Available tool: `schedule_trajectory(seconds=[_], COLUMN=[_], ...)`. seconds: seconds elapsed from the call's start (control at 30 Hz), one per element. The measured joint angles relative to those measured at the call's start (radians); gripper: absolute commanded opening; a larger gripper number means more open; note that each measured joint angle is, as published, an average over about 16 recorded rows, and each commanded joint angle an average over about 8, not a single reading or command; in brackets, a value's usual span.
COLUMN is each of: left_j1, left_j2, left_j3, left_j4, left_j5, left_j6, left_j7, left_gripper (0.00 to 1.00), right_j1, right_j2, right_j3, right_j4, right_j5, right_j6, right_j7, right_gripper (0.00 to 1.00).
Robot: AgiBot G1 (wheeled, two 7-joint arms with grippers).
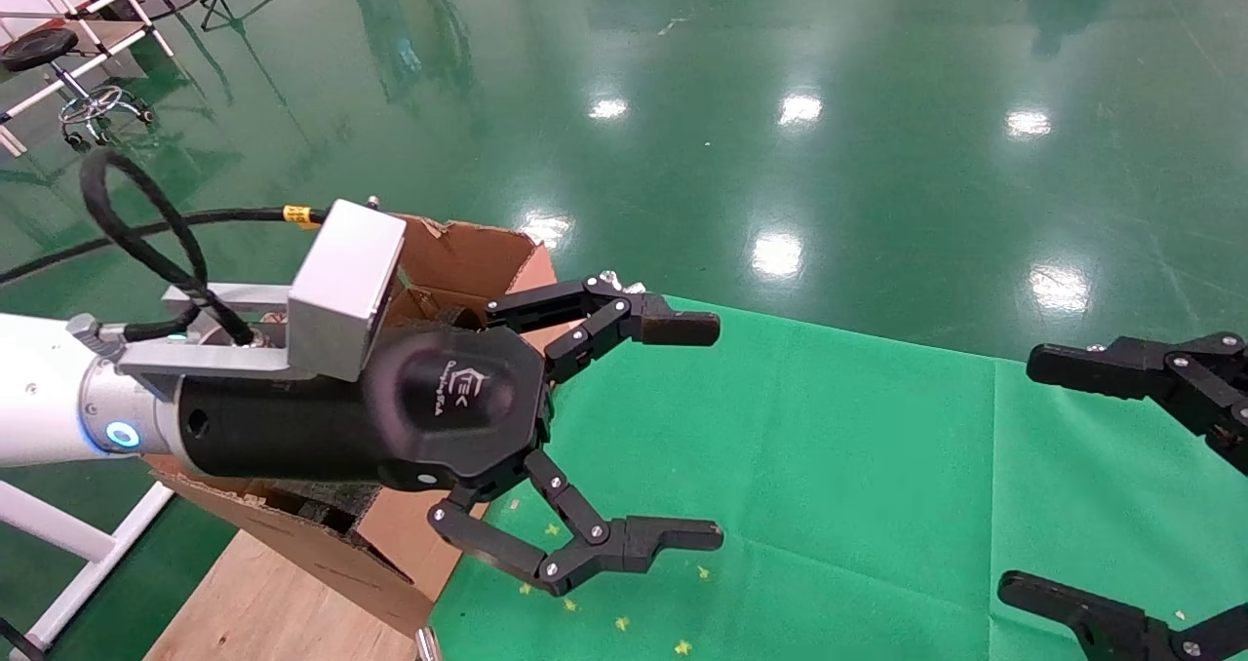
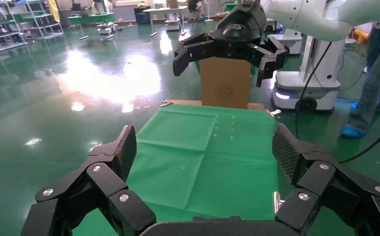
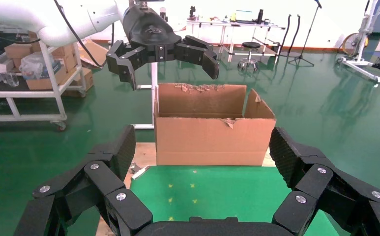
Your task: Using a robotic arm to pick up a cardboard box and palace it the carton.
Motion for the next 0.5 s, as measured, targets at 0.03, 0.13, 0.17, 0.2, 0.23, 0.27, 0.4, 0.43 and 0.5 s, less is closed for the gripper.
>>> schedule_trajectory(seconds=[0.03, 0.13, 0.17, 0.2, 0.23, 0.27, 0.4, 0.43, 0.5], left_j1=[0.0, -0.002, -0.002, -0.002, -0.003, -0.003, -0.004, -0.004, -0.004], left_j2=[0.0, 0.0, 0.0, 0.0, 0.0, 0.0, 0.001, 0.001, 0.001], left_j3=[0.0, 0.001, 0.002, 0.002, 0.002, 0.002, 0.003, 0.003, 0.003], left_j4=[0.0, 0.001, 0.002, 0.002, 0.002, 0.002, 0.003, 0.003, 0.003], left_j5=[0.001, 0.002, 0.002, 0.003, 0.003, 0.003, 0.004, 0.004, 0.005], left_j6=[0.0, 0.0, 0.0, -0.001, -0.001, -0.001, -0.001, -0.001, -0.001], left_j7=[0.0, 0.0, -0.001, -0.001, -0.001, -0.001, -0.001, -0.001, -0.001], left_gripper=[1.0, 1.0, 1.0, 1.0, 1.0, 1.0, 1.0, 1.0, 1.0], right_j1=[0.0, 0.0, 0.0, 0.0, 0.0, 0.0, 0.0, 0.0, 0.0], right_j2=[0.0, 0.0, 0.0, 0.0, 0.0, 0.0, 0.0, 0.0, 0.0], right_j3=[0.0, 0.0, 0.0, 0.0, 0.0, 0.0, 0.0, 0.0, 0.0], right_j4=[0.0, 0.0, 0.0, 0.0, 0.0, 0.0, 0.0, 0.0, 0.0], right_j5=[0.0, 0.0, 0.0, 0.0, 0.0, 0.0, 0.0, 0.0, 0.0], right_j6=[0.0, 0.0, 0.0, 0.0, 0.0, 0.0, 0.0, 0.0, 0.0], right_j7=[0.0, 0.0, 0.0, 0.0, 0.0, 0.0, 0.0, 0.0, 0.0], right_gripper=[1.0, 1.0, 1.0, 1.0, 1.0, 1.0, 1.0, 1.0, 1.0])
